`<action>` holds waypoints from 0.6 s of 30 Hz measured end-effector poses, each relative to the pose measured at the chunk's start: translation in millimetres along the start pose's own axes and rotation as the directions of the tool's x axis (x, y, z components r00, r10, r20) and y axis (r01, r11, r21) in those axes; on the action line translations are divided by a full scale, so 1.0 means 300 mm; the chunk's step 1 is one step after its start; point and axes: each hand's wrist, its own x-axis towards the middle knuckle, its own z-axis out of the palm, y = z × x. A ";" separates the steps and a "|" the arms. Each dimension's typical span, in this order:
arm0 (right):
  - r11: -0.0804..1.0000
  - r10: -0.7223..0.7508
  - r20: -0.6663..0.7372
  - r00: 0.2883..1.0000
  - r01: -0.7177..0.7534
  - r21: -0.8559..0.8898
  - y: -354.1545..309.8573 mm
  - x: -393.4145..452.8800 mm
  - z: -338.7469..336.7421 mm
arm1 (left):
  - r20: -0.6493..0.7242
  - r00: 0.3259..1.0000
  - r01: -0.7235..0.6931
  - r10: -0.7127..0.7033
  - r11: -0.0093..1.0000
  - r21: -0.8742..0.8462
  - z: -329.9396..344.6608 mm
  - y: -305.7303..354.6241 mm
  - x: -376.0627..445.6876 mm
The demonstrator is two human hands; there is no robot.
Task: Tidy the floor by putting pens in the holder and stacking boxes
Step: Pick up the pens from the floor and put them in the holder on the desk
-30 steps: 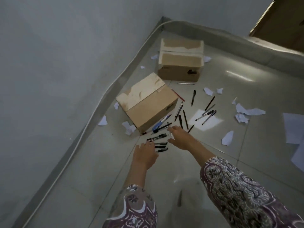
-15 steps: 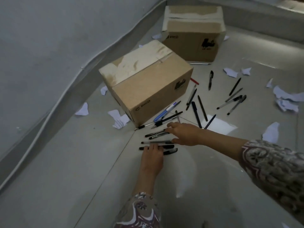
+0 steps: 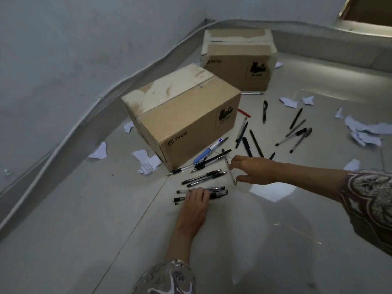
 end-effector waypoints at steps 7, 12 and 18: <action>0.997 0.032 0.039 0.999 -0.029 -0.069 0.028 -0.002 0.024 | 0.030 1.000 -0.010 0.010 1.000 -0.002 0.036 -0.058 0.009; 0.997 0.003 0.048 0.999 0.000 -0.073 0.018 0.022 0.056 | -0.049 0.999 0.009 -0.007 0.999 0.044 0.032 -0.061 0.028; 0.966 0.000 -0.021 1.000 -0.005 -0.257 0.061 0.064 0.051 | -0.246 0.955 0.155 -0.164 0.986 -0.056 -0.021 -0.104 0.058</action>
